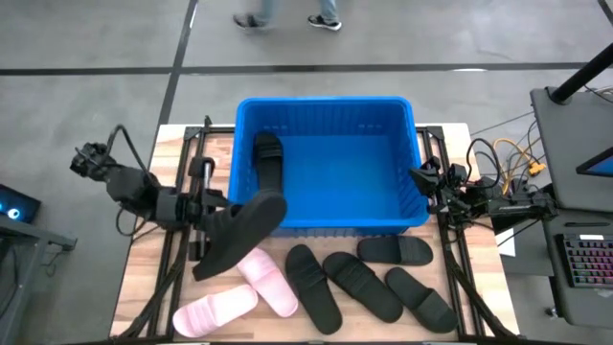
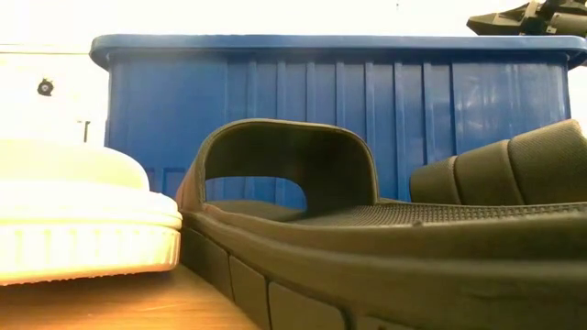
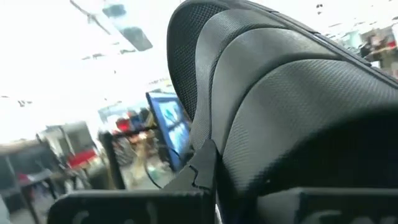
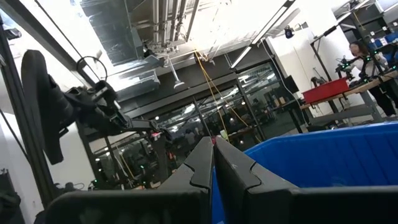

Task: Pick and place slides into bin
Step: Put the black slide into the blue bin

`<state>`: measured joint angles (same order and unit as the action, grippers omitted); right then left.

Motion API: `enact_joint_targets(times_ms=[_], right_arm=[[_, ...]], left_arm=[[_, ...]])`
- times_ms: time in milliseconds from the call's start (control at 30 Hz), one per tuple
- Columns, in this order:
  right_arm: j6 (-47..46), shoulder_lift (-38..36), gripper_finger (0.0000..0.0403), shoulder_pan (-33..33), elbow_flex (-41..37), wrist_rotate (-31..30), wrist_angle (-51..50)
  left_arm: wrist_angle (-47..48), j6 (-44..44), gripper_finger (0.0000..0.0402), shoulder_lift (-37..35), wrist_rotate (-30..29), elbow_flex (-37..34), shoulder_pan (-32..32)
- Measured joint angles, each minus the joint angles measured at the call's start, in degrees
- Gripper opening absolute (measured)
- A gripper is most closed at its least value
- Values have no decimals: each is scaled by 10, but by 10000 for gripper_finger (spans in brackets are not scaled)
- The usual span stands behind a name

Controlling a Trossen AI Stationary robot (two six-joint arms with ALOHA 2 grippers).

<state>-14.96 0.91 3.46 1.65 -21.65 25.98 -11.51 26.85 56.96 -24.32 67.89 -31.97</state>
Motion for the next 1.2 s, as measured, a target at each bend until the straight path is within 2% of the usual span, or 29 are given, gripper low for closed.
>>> enact_joint_targets(times_ms=[200,367,567,1200], right_arm=[[0,0,8,0,0,0,0],[0,0,8,0,0,0,0],[0,0,9,0,0,0,0],[0,0,8,0,0,0,0]], left_arm=[[-77,65,0,-1,3,0,2],[-132,125,0,-2,52,0,2],[-154,127,0,-3,103,0,2],[-154,129,0,-3,106,0,2]])
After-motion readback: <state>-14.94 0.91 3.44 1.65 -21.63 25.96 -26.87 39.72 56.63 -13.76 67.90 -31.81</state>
